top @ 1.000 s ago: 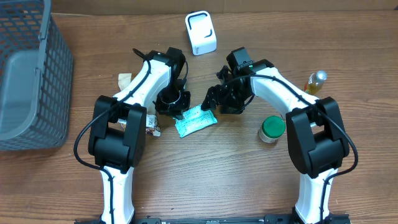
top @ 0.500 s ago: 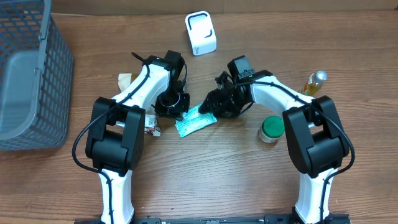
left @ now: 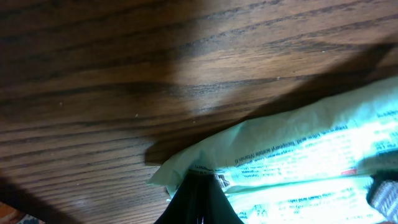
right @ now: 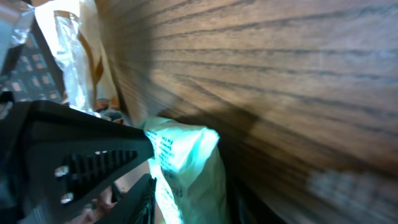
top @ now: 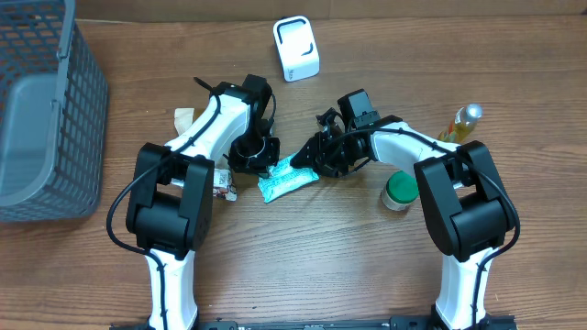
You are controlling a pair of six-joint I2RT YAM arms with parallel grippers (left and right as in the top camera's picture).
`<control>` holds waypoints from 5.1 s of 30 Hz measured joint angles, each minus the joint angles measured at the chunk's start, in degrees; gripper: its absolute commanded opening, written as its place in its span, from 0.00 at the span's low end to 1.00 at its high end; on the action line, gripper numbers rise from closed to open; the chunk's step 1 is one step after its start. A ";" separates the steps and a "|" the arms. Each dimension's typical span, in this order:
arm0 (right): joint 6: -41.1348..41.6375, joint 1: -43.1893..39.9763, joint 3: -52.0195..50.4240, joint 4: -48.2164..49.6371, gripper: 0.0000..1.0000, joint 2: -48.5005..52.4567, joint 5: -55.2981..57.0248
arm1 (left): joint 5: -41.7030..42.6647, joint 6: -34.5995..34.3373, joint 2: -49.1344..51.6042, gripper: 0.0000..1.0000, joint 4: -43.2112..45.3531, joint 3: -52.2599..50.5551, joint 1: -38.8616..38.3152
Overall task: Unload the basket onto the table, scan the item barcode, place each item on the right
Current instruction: 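Lower the right gripper and grasp the teal wipes pack's end, then lift the teal wipes pack and hold it at the white scanner, then carry the teal wipes pack right and drop it on the table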
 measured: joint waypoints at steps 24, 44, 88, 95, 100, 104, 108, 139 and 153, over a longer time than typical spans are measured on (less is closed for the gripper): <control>-0.09 -0.33 -0.11 -0.26 0.04 0.00 -3.32 | -0.22 -0.37 0.00 0.04 -1.60 0.17 0.09; -17.44 -0.15 28.50 -28.98 0.04 -9.64 9.55 | -3.10 -0.44 -2.67 0.61 -11.15 41.59 17.73; -78.34 8.35 43.78 12.92 0.04 12.81 70.66 | -6.93 -0.83 -3.08 0.99 -11.87 42.10 21.35; -78.40 7.56 43.63 12.85 0.04 12.81 68.46 | -6.93 -0.83 -3.06 1.00 -11.87 42.10 21.35; -78.40 7.56 43.54 8.07 0.04 12.87 67.14 | -6.93 -0.83 -3.06 1.00 -11.85 42.10 21.35; -78.42 7.56 43.34 5.62 0.04 12.98 66.16 | -6.93 -0.83 -3.08 1.00 -11.85 42.10 21.35; -78.40 7.69 43.34 3.85 0.04 12.98 64.24 | -6.91 -0.83 -3.08 0.99 -11.85 42.10 21.35; -62.10 7.34 42.99 -12.90 0.04 3.13 59.06 | -7.15 -0.83 -3.08 1.00 -11.87 42.10 21.35; -30.99 1.20 42.45 -61.70 0.04 -1.90 39.60 | -7.30 -0.83 -3.08 1.00 -11.87 42.10 21.35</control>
